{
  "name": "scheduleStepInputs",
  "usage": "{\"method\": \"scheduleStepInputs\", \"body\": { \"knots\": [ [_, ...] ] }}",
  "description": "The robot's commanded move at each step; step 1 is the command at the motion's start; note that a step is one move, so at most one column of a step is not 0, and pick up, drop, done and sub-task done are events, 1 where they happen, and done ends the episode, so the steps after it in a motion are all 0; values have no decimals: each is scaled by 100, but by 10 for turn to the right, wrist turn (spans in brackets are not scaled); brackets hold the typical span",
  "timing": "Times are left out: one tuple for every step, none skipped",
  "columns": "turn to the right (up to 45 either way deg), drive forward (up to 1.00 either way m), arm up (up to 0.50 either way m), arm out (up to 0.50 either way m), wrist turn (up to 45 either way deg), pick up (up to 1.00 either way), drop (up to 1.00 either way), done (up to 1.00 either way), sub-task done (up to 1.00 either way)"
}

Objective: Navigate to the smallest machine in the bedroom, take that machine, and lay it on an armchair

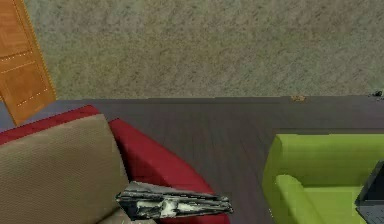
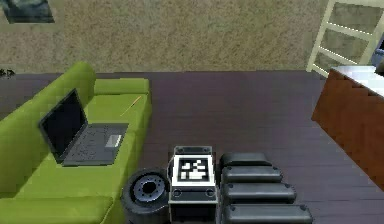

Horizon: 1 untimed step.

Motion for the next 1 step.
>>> {"method": "scheduleStepInputs", "body": {
  "knots": [
    [180,0,0,0,0,0,0,0,0]
  ]
}}
